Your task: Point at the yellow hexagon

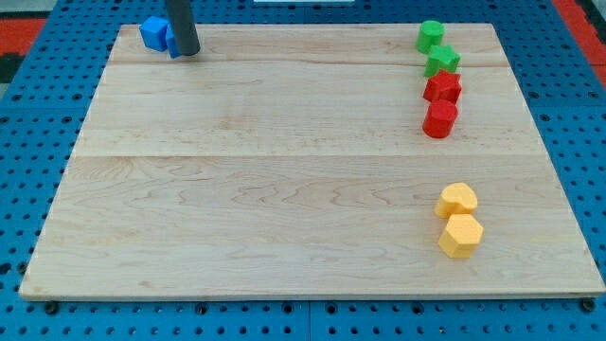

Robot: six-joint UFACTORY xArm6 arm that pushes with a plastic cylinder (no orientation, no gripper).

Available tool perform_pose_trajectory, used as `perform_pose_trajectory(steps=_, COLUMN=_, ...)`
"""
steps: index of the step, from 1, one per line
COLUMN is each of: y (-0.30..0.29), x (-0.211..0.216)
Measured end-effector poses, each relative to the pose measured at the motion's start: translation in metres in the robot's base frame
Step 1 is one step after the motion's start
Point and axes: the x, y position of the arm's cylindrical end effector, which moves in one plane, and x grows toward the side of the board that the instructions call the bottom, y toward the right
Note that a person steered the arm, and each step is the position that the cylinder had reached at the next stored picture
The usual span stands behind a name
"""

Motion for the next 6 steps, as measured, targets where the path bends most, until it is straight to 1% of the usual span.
perform_pose_trajectory(steps=1, y=0.090, x=0.047)
perform_pose_trajectory(steps=2, y=0.195, x=0.112)
perform_pose_trajectory(steps=4, y=0.382, x=0.235)
perform_pose_trajectory(steps=5, y=0.451, x=0.305)
perform_pose_trajectory(steps=6, y=0.405, x=0.324)
